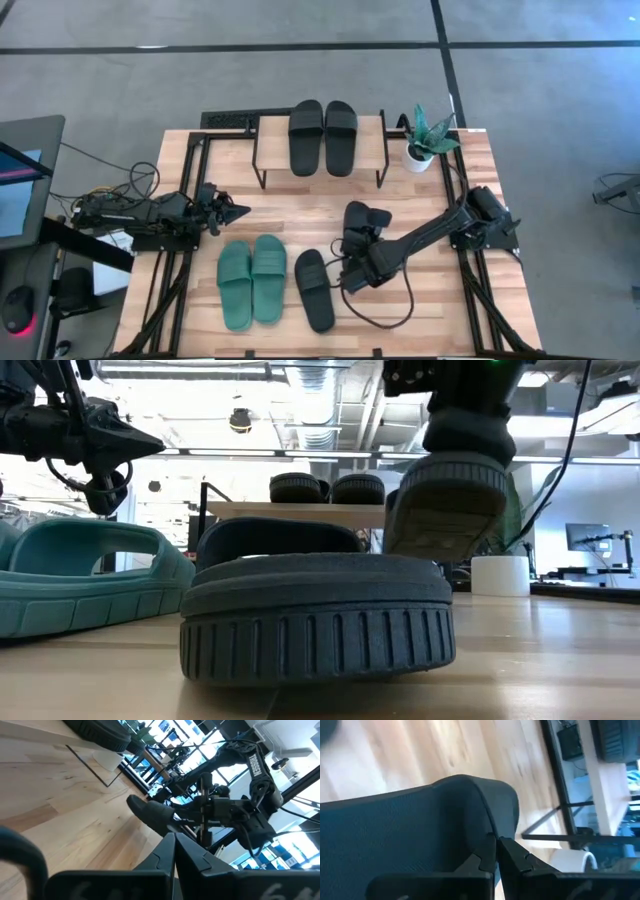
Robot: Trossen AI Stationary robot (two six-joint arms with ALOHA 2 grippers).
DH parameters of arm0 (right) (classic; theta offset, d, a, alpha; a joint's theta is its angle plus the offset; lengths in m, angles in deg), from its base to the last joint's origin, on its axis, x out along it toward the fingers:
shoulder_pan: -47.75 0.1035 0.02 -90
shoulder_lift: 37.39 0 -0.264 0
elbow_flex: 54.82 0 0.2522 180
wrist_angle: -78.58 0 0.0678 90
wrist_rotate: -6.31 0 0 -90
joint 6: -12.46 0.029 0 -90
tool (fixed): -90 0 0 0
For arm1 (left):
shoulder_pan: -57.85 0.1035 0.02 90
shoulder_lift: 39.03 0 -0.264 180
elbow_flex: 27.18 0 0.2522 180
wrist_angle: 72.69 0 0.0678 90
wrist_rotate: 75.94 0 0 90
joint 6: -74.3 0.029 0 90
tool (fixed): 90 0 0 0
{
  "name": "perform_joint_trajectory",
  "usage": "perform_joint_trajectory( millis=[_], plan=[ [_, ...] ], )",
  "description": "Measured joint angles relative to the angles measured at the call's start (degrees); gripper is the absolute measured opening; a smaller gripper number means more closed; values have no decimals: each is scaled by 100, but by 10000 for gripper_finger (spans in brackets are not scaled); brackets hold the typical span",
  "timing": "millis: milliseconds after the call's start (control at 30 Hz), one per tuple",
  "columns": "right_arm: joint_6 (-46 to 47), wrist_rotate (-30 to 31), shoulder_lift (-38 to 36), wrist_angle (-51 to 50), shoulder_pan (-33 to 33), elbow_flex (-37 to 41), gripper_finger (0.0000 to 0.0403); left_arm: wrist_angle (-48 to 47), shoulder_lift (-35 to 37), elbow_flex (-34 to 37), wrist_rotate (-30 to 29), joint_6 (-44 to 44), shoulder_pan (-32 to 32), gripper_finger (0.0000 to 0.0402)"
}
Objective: Pick and place slides into the shelf
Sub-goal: Put the black slide under the shelf
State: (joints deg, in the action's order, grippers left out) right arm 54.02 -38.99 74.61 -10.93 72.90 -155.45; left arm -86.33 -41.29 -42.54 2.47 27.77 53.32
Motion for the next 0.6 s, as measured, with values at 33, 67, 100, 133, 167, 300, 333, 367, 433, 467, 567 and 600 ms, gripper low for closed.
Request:
perform_joint_trajectory(
  millis=[33, 67, 100, 133, 167, 300, 333, 367, 433, 467, 567, 600],
  plan=[
    [0, 45, 0, -45, -38, 9, 0, 0, 0, 0, 0, 0, 0, 0],
    [-2, 62, -2, -57, -89, 40, 0, 0, 0, 0, 0, 1, 1, 0],
    [-2, 60, -2, -56, -139, 78, 0, 0, 0, 0, 0, 2, 1, 0],
    [-4, 53, -2, -57, -191, 111, 0, 0, 0, 0, 0, 2, 1, 0],
    [-39, 54, -2, -51, -240, 141, 0, 0, 0, 0, 0, 2, 2, 0],
    [-298, 30, -4, 265, -462, 354, 0, 0, 0, 0, 0, 2, 2, 0],
    [-304, 20, -4, 341, -519, 404, 0, 0, 0, 0, 0, 2, 2, 0],
    [-306, 22, -4, 390, -577, 445, 0, 0, 0, 0, 2, 0, 1, 0],
    [-308, 24, -2, 448, -691, 498, 0, 0, 0, 0, 2, -2, 2, 0],
    [-367, 47, -2, 471, -749, 514, 0, 0, 0, 0, 2, -2, 1, 0],
    [-830, 54, -4, 874, -924, 659, 0, 0, 0, 0, 2, -2, 2, 0],
    [-1021, 38, -2, 1002, -985, 712, 0, 0, 0, 0, 2, -3, 1, 0]
  ],
)
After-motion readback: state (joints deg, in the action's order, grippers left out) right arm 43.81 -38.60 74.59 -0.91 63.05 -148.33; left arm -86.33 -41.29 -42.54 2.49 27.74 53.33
